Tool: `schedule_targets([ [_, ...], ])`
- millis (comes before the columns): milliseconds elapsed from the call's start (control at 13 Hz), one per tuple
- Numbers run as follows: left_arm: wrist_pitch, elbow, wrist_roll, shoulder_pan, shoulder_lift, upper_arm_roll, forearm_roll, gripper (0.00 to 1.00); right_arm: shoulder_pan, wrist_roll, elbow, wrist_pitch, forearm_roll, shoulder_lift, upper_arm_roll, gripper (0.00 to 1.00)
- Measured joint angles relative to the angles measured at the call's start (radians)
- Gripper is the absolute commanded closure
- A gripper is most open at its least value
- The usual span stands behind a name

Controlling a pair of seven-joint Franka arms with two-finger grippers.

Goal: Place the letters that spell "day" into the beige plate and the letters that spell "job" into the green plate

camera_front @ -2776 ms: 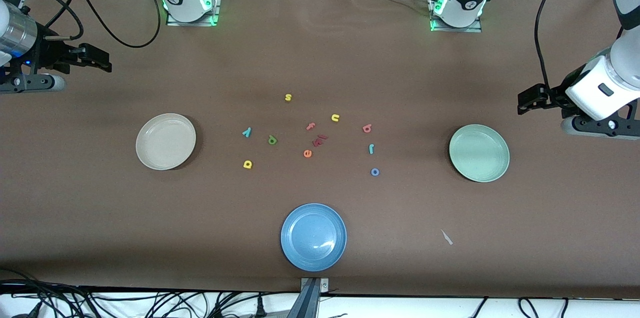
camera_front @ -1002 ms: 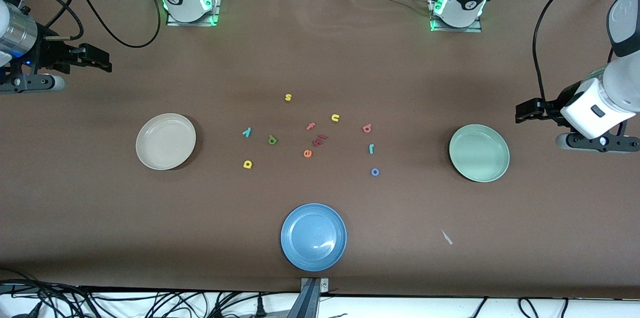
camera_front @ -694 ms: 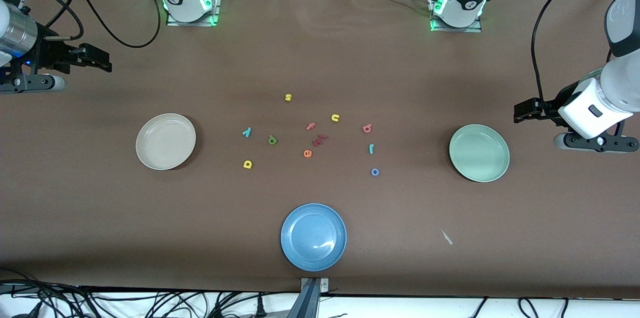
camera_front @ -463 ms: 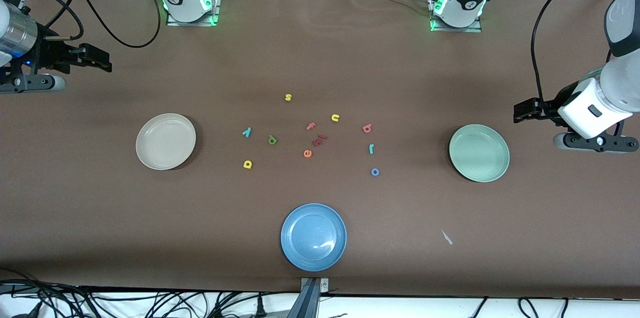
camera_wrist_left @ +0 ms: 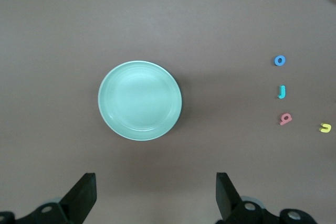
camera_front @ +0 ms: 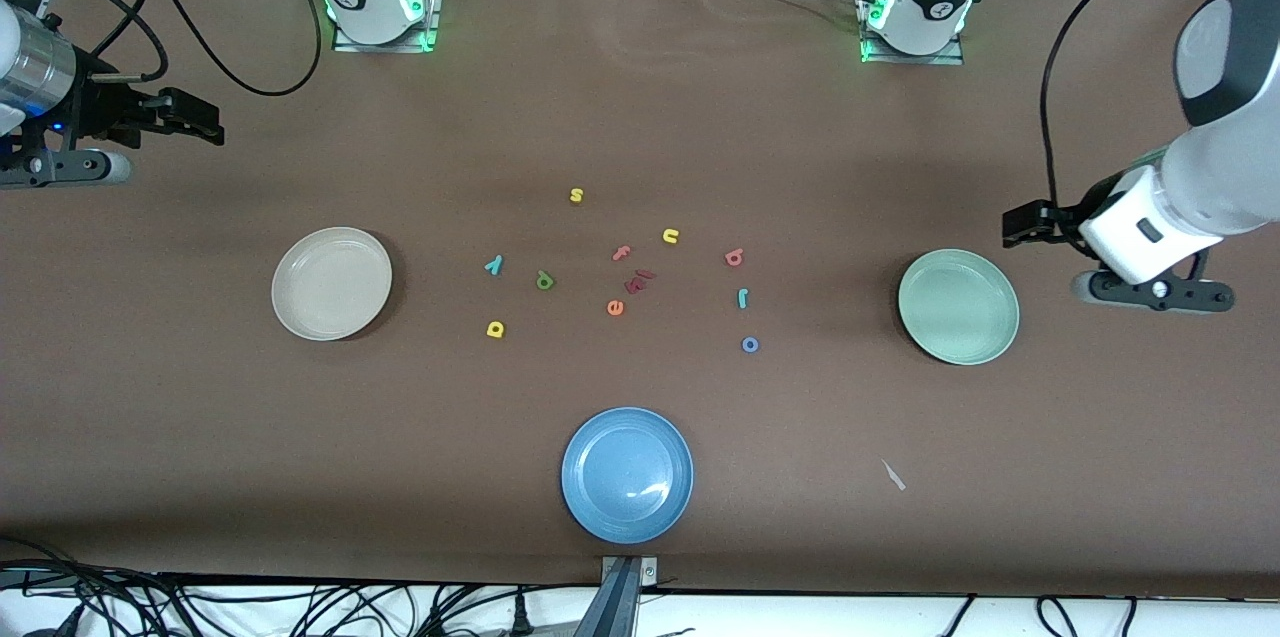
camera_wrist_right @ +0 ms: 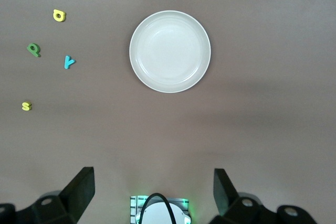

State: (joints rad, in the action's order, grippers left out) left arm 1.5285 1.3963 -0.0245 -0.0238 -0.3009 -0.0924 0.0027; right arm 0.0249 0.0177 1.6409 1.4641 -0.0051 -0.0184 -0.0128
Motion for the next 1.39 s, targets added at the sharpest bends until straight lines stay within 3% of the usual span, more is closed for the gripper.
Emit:
schedule_targets([
  [848, 0.045, 0.004, -0.25, -0.163, -0.123, -0.005, -0.074, 0.0, 0.004, -0.025, 0.0, 0.007, 0.005, -0.007, -0.012, 0.0],
  [1388, 0.073, 0.0, -0.322, -0.18, -0.129, -0.001, -0.139, 0.0, 0.008, -0.198, 0.034, 0.066, 0.014, -0.019, -0.13, 0.0],
])
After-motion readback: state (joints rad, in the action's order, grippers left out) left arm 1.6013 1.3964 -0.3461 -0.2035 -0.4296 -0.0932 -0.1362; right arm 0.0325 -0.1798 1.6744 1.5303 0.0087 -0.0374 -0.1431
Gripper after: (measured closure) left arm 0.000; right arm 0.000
